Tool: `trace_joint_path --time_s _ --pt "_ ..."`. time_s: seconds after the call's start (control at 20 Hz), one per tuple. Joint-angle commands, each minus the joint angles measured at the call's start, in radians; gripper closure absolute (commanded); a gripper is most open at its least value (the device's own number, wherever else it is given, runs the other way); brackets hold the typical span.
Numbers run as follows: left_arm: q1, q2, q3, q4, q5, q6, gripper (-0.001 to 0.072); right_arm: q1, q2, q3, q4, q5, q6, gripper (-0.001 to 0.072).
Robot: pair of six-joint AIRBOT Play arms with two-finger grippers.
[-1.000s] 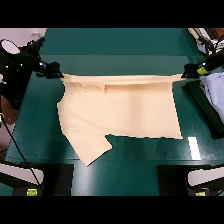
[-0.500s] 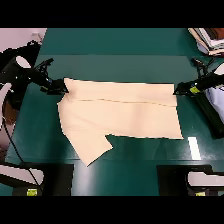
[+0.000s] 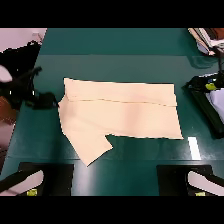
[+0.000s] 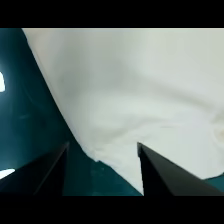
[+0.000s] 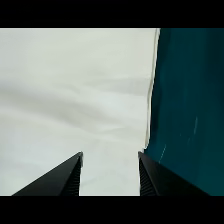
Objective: Fold the shirts.
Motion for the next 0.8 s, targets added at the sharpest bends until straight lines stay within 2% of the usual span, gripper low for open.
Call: trace_joint_path --time_s 0.0,0.1,0.25,0.5,0.6,0.75 --pt "0.001 0.224 -0.315 -0.065 0.030 -0.051 0.0204 -0.002 0.049 -0.001 0.016 0.005 0.000 0.0302" --pt "0.001 0.296 -0.454 -0.128 0.063 -0.060 0.0204 -0.002 0.048 -0.001 0.016 0.011 0.000 0.0302" --pt "0.001 0.311 -0.584 -0.217 0.126 -0.056 0.0204 0.000 0.048 -0.001 0.016 0.012 0.000 0.0302" --pt "0.000 0.311 -0.675 -0.257 0.283 -0.055 0.0204 0.000 0.049 -0.001 0.016 0.043 0.000 0.0303" --pt "-0.003 0.311 -0.692 -0.321 0.338 -0.005 0.0204 0.000 0.048 -0.001 0.017 0.051 0.000 0.0303" --pt "-0.090 0.311 -0.704 -0.344 0.425 -0.008 0.0205 0.000 0.049 -0.001 0.016 0.066 0.000 0.0303"
